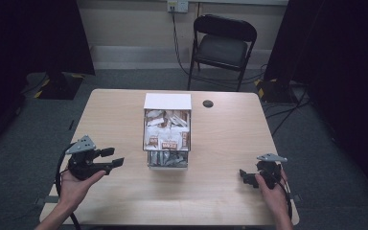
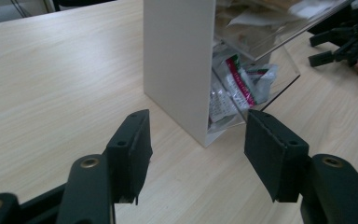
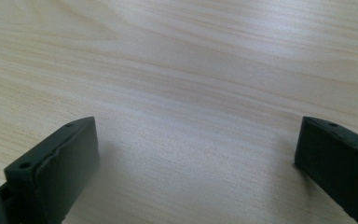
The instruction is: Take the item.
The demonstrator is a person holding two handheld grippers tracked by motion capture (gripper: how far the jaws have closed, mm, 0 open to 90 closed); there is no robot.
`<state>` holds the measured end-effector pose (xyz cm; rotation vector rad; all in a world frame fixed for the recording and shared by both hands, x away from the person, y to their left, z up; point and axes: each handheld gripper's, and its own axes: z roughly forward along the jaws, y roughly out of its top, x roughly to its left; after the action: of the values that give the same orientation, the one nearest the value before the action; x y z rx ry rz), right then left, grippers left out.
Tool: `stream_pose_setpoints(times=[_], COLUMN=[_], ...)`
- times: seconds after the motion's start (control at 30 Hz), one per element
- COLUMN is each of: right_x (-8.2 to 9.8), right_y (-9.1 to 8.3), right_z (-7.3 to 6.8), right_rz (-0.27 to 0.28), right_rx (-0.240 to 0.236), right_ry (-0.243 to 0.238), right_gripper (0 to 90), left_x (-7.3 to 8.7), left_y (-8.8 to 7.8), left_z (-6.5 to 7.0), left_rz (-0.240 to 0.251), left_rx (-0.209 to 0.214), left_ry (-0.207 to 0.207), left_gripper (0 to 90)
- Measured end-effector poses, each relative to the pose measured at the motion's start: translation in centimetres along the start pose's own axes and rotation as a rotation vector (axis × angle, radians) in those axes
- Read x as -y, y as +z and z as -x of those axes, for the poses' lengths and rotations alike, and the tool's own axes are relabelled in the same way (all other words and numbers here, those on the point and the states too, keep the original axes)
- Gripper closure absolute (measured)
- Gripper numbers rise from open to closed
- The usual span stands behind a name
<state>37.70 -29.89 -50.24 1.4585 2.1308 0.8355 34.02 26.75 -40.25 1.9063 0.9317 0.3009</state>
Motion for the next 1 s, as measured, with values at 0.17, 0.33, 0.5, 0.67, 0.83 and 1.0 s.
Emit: stream_pose_setpoints(times=[0.17, 0.33, 0.5, 0.67, 0.83, 1.0], right_x=[0.0, 0.0, 0.0, 0.0, 0.0, 0.0], right_y=[0.0, 0.0, 0.0, 0.0, 0.0, 0.0], right_z=[0.0, 0.0, 0.0, 0.0, 0.0, 0.0], right_rz=[0.0, 0.0, 0.0, 0.0, 0.0, 0.0], right_rx=[0.0, 0.0, 0.0, 0.0, 0.0, 0.0], right_ry=[0.0, 0.0, 0.0, 0.0, 0.0, 0.0], right_gripper=[0.0, 0.0, 0.0, 0.0, 0.0, 0.0], left_x=[-1.2, -2.9, -4.0, -5.3, -6.2, -7.8], left_y=[-0.1, -0.5, -0.9, -1.1, -1.1, -1.1], left_z=[0.1, 0.2, 0.4, 0.6, 0.5, 1.3], left_rz=[0.027, 0.068, 0.119, 0.163, 0.193, 0.217], left_rx=[-0.003, -0.005, -0.009, 0.004, 0.037, 0.071], left_ry=[-0.007, 0.034, 0.016, 0.012, 0.0, 0.013], left_gripper=[41.3, 41.3, 43.2, 43.9, 44.9, 45.0])
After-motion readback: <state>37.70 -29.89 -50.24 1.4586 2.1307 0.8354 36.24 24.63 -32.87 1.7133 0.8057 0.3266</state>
